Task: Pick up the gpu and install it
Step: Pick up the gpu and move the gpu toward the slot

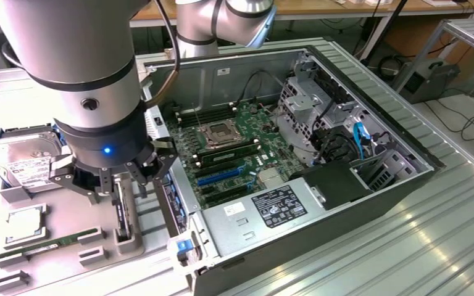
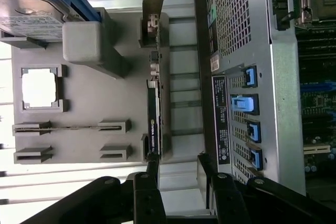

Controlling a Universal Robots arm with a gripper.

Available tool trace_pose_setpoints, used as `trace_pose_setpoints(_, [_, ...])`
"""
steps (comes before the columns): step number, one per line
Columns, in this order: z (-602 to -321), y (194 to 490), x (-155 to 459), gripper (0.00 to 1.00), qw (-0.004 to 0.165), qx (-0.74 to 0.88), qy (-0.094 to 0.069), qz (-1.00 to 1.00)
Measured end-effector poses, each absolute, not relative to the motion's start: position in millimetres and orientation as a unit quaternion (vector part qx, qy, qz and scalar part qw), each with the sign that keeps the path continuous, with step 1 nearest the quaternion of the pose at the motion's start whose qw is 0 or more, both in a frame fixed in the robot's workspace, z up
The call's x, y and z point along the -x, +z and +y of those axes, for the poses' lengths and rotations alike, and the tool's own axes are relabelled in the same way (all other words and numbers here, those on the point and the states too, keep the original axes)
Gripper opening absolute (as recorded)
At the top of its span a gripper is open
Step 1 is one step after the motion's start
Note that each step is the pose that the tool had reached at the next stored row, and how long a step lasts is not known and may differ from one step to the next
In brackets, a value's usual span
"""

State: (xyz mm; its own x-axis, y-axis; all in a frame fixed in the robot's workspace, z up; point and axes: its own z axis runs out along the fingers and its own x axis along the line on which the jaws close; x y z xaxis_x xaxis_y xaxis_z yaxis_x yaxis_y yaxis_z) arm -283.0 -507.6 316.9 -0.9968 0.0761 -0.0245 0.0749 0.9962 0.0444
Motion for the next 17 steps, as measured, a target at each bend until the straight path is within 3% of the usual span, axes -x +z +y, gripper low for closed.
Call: trace_pose_setpoints(17, [-507.0, 306.5, 286.2, 0.42, 0.013, -0.038, 0.022, 0.999])
